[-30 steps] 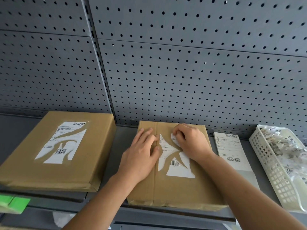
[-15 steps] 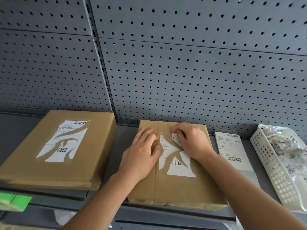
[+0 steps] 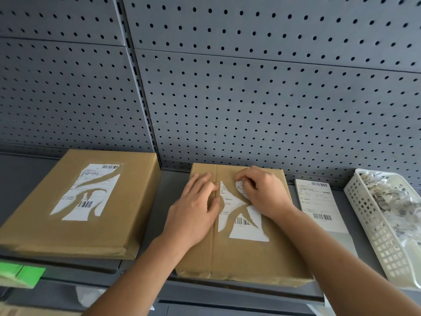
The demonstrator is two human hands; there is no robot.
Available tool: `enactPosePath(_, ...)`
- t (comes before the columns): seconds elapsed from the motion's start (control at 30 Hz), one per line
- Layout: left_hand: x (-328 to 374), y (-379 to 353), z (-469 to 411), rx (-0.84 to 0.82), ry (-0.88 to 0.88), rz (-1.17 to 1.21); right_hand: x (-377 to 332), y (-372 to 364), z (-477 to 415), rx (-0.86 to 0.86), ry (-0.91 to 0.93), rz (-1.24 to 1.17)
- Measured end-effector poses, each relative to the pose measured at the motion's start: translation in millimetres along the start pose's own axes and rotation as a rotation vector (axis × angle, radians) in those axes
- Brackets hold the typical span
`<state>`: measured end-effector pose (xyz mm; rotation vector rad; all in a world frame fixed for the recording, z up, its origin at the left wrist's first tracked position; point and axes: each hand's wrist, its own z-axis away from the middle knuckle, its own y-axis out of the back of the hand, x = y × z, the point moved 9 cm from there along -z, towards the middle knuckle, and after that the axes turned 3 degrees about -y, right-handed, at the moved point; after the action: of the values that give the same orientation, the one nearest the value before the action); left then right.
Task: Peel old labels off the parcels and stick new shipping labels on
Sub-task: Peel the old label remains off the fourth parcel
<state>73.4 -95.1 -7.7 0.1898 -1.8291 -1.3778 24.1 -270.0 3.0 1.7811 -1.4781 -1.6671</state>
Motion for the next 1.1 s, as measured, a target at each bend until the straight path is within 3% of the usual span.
enactPosePath(0.17,-1,-1,0,0.000,-0.001,-0.002,-2,-4,0,-0.018,-0.015,0.069)
enactPosePath(0.9,1,1,1,-0.002,-0.002,0.002,-4,7,1,-0.008,0.028,-0.056)
enactPosePath(1.1,0,1,1,-0.002,-0.003,-0.004,-8,0,-1,-0.077,0.084,0.042)
